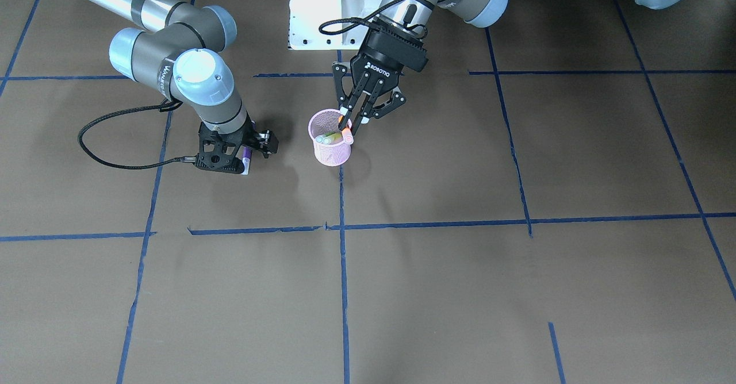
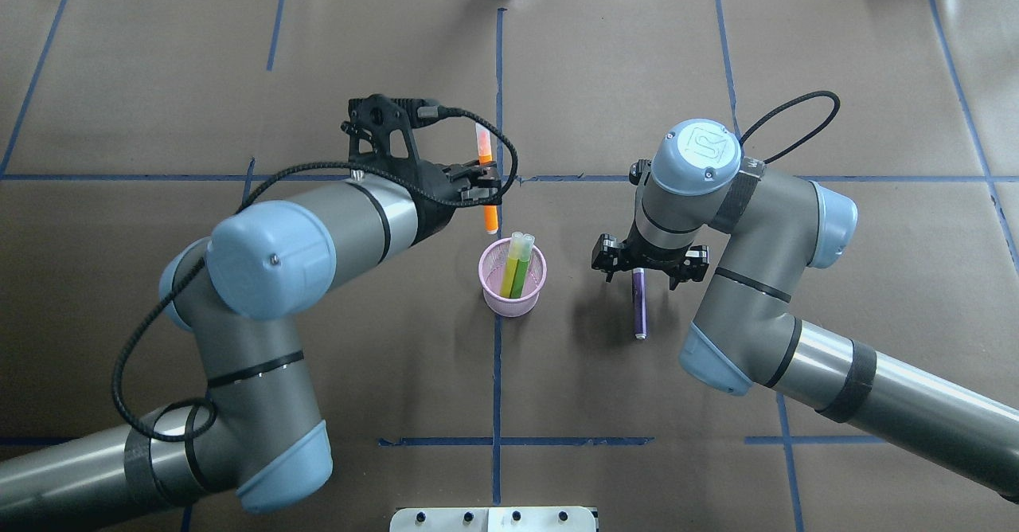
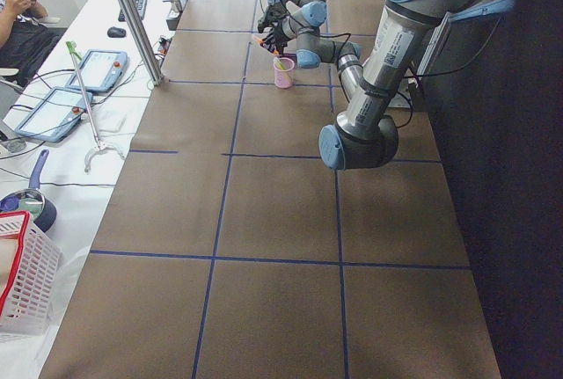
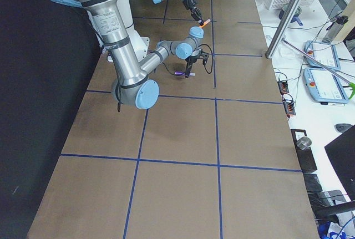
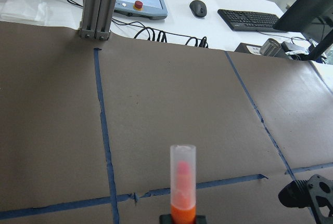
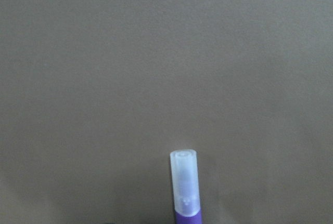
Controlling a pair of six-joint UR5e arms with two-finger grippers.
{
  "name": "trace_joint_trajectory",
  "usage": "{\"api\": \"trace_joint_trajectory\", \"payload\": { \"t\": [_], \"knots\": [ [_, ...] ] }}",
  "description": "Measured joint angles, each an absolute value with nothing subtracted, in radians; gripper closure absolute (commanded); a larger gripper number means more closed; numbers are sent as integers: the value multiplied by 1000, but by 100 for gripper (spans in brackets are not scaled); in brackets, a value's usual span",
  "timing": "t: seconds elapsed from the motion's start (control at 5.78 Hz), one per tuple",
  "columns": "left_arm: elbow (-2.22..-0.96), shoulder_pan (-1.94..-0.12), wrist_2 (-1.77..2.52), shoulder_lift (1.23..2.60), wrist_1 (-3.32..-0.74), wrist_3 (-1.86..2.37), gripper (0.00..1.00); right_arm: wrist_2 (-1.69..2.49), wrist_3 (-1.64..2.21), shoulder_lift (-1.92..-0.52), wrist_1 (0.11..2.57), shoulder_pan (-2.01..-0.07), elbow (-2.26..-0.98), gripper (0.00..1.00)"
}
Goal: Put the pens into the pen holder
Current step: 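Lower the orange marker into the pink cup with the left gripper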
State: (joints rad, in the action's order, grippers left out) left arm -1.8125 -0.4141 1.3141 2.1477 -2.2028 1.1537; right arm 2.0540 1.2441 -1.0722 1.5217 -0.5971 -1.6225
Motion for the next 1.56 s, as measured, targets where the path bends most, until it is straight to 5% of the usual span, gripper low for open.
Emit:
{"api": "trace_joint_trajectory", "payload": {
  "t": [0.69,0.86,1.04,1.56],
  "knots": [
    [-1684,-303,1189,2133,-2335,1158,100,2054,1244,-1072,1522,-592,-1622,0],
    [-1676,-293,1188,2134,-2338,1157,90,2054,1243,-1072,1522,-591,-1622,0],
    [-1675,-288,1188,2137,-2339,1155,1,2054,1244,-1072,1522,-591,-1621,0],
    [-1692,-287,1192,2147,-2336,1151,0,2054,1245,-1071,1512,-587,-1609,0]
  ]
}}
